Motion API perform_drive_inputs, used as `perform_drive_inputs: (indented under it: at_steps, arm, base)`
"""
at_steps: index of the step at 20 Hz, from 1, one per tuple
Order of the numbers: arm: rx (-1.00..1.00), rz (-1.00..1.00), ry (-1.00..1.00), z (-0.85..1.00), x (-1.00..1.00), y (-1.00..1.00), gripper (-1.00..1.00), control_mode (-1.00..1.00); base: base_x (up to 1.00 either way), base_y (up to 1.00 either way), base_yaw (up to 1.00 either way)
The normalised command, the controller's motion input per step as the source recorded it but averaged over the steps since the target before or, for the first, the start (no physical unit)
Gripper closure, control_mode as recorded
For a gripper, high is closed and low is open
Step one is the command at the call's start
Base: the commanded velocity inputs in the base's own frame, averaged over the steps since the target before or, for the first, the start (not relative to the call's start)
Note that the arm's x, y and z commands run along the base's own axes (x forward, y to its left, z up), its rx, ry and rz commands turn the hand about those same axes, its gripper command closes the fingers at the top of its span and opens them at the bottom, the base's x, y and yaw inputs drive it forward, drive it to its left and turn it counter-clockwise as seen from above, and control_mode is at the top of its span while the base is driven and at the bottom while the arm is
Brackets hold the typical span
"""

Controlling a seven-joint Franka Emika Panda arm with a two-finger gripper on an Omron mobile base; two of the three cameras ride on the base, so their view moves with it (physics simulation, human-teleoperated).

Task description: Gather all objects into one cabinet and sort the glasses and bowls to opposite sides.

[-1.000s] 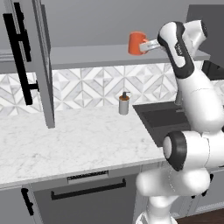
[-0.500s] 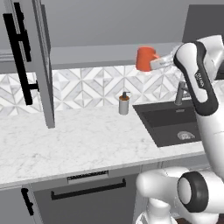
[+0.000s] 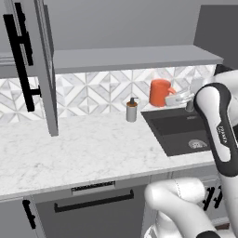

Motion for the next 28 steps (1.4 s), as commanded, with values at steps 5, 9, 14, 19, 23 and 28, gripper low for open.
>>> perform_drive_inputs:
  at_steps: [5,9,14,19,23,28]
  arm:
    - [0.0,0.0,0.0,0.0,0.0,0.0,1.0,1.0]
    - [0.0,0.0,0.0,0.0,0.0,0.0,1.0,1.0]
    - [0.0,0.0,0.0,0.0,0.0,0.0,1.0,1.0]
    - [0.0,0.0,0.0,0.0,0.0,0.0,1.0,1.0]
    - [0.0,0.0,0.0,0.0,0.0,0.0,1.0,1.0]
    - [0.0,0.0,0.0,0.0,0.0,0.0,1.0,1.0]
  base:
    - [-0.71,-0.23,0.0]
    - [-1.0,0.0,0.07]
    - [-1.0,0.0,0.37]
    - [-1.0,0.0,0.65]
    - [-0.57,0.0,0.96]
    - [-0.25,0.0,1.0]
